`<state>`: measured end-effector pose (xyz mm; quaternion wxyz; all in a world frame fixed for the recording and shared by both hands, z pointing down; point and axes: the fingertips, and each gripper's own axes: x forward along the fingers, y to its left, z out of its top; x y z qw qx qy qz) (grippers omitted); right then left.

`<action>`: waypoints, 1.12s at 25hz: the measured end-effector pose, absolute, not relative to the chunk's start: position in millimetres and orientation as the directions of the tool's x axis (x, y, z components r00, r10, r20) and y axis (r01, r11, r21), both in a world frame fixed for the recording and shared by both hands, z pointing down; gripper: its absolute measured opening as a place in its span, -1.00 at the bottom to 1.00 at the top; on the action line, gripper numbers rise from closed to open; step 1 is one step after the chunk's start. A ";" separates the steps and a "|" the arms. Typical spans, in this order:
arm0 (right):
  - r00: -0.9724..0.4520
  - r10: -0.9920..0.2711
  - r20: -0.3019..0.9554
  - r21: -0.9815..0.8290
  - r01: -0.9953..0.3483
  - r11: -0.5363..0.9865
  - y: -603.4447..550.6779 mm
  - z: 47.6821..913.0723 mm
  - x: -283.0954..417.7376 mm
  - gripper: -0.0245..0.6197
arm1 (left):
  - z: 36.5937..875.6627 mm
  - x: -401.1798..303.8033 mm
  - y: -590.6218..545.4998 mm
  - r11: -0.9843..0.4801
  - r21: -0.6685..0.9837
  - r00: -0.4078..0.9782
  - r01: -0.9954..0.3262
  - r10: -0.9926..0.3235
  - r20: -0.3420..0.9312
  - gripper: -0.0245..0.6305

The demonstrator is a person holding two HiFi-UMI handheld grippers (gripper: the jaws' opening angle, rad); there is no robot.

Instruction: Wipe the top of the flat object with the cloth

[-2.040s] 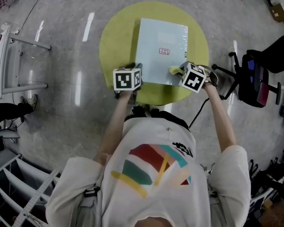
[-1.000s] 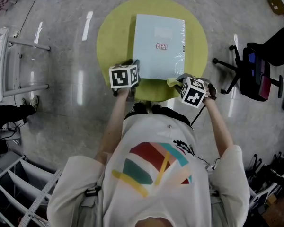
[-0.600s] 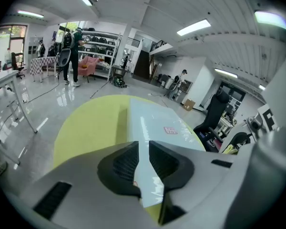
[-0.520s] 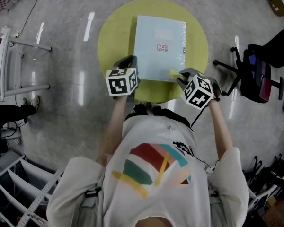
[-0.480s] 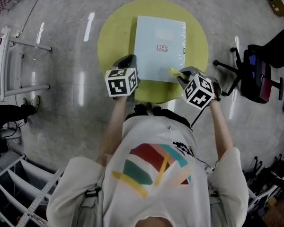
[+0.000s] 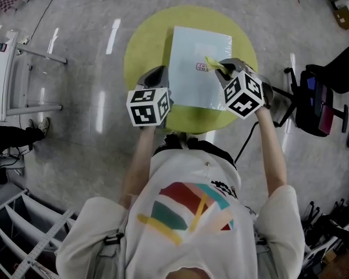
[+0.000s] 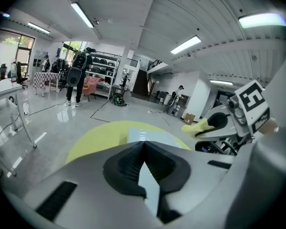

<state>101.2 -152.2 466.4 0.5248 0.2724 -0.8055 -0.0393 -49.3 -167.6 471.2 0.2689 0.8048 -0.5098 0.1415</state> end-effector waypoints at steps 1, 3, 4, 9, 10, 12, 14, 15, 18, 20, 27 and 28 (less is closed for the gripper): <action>-0.292 -0.490 0.822 0.364 -0.392 0.845 -164.7 467.4 99.6 -0.84 | 471.0 -50.5 -166.6 -0.333 0.284 0.435 -0.899 -0.748 0.501 -0.88; -0.278 -0.499 0.821 0.377 -0.393 0.839 -192.7 472.8 96.4 -0.84 | 472.1 -54.0 -164.7 -0.327 0.268 0.422 -0.906 -0.756 0.501 -0.88; -0.271 -0.500 0.823 0.377 -0.398 0.836 -207.6 477.2 94.8 -0.84 | 473.6 -56.0 -163.8 -0.324 0.262 0.415 -0.909 -0.758 0.504 -0.88; -0.201 -0.483 0.852 0.382 -0.392 0.837 -280.1 510.7 92.2 -0.84 | 486.8 -68.6 -156.3 -0.291 0.277 0.398 -0.916 -0.753 0.524 -0.88; -0.184 -0.476 0.860 0.386 -0.376 0.843 -292.6 518.3 91.5 -0.84 | 489.6 -71.6 -154.8 -0.283 0.279 0.392 -0.918 -0.751 0.531 -0.88; -0.154 -0.453 0.878 0.386 -0.332 0.861 -312.2 534.4 91.2 -0.84 | 494.4 -76.8 -151.4 -0.265 0.280 0.380 -0.923 -0.748 0.545 -0.88; -0.121 -0.427 0.896 0.377 -0.302 0.876 -324.3 549.8 95.3 -0.84 | 498.4 -81.0 -147.8 -0.249 0.283 0.370 -0.926 -0.744 0.556 -0.88; -0.107 -0.416 0.903 0.371 -0.294 0.881 -328.4 555.8 97.5 -0.84 | 500.3 -83.2 -146.3 -0.242 0.286 0.367 -0.927 -0.743 0.560 -0.88; -0.091 -0.389 0.917 0.349 -0.289 0.891 -336.7 565.9 96.3 -0.84 | 505.2 -92.4 -144.8 -0.223 0.289 0.355 -0.931 -0.741 0.570 -0.88; -0.089 -0.374 0.923 0.337 -0.279 0.899 -338.4 569.6 92.4 -0.84 | 507.4 -97.8 -144.7 -0.210 0.292 0.346 -0.933 -0.742 0.574 -0.88; -0.082 -0.359 0.930 0.329 -0.252 0.910 -336.1 572.7 85.3 -0.84 | 508.6 -101.6 -146.5 -0.204 0.295 0.344 -0.934 -0.739 0.579 -0.88; -0.082 -0.358 0.930 0.328 -0.250 0.911 -335.2 573.0 84.9 -0.84 | 508.6 -101.1 -146.9 -0.206 0.295 0.346 -0.933 -0.739 0.578 -0.88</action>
